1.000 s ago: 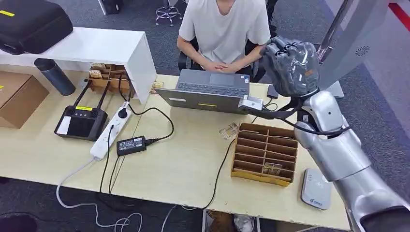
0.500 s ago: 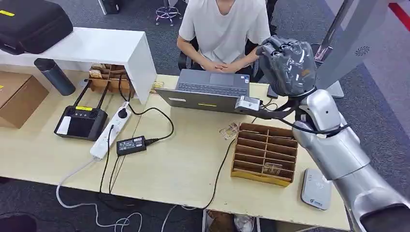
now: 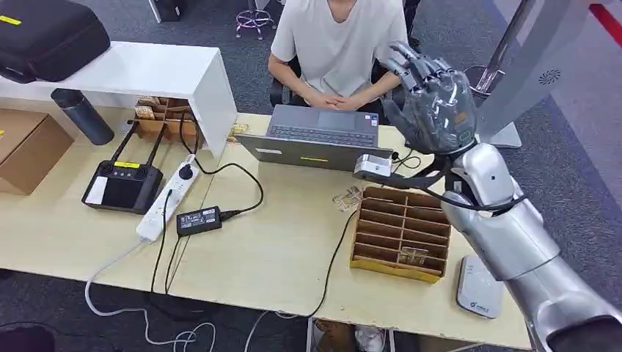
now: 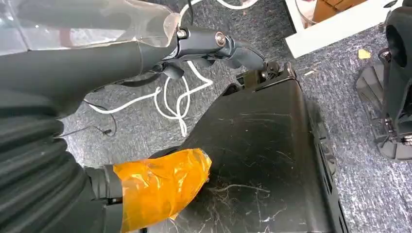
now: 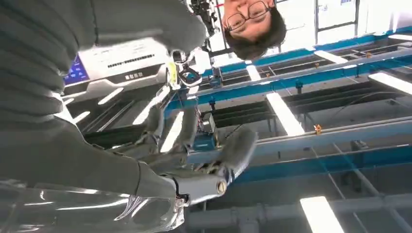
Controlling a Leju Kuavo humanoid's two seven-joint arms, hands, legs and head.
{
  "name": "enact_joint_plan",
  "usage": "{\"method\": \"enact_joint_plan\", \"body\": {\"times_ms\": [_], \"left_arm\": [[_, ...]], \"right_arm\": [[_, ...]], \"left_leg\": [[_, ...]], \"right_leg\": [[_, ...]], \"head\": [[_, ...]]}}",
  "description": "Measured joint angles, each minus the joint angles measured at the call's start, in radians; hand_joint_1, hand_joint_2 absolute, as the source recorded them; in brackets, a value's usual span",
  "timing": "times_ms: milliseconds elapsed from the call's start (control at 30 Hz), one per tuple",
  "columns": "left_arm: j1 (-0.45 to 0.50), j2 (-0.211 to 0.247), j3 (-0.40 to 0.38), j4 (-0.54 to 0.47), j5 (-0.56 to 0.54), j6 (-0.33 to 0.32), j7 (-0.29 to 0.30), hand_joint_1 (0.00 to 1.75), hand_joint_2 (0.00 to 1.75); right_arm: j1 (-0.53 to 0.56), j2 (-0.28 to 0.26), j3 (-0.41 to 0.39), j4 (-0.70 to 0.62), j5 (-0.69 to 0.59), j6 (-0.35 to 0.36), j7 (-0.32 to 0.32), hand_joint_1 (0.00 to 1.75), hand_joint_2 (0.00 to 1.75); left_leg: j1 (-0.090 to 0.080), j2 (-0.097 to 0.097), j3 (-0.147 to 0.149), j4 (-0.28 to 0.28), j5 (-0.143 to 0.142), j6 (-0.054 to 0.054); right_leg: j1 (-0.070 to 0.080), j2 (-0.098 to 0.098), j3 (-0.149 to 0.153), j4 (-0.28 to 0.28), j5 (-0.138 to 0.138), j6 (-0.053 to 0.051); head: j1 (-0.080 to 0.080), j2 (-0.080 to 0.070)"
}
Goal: Pass the card to the sensor for recognition and then transmit it.
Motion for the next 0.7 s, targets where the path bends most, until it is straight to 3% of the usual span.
{"method": "enact_joint_plan", "body": {"times_ms": [433,700], "left_arm": [[0.0,0.0,0.0,0.0,-0.022,0.002,0.006,0.0,1.75],[0.0,0.002,0.0,0.0,-0.031,0.001,0.009,0.0,1.75]], "right_arm": [[0.07,-0.058,0.0,-0.097,0.001,0.006,0.005,0.0,1.75],[0.126,-0.148,0.025,-0.2,0.01,0.053,0.024,0.0,1.75]], "left_leg": [[0.0,0.0,0.0,0.0,0.0,0.0],[0.0,0.0,0.0,0.0,0.0,0.0]], "right_leg": [[0.0,0.0,0.0,0.0,0.0,0.0],[0.0,0.0,0.0,-0.001,0.0,0.0]], "head": [[0.0,0.0],[0.0,0.0]]}}
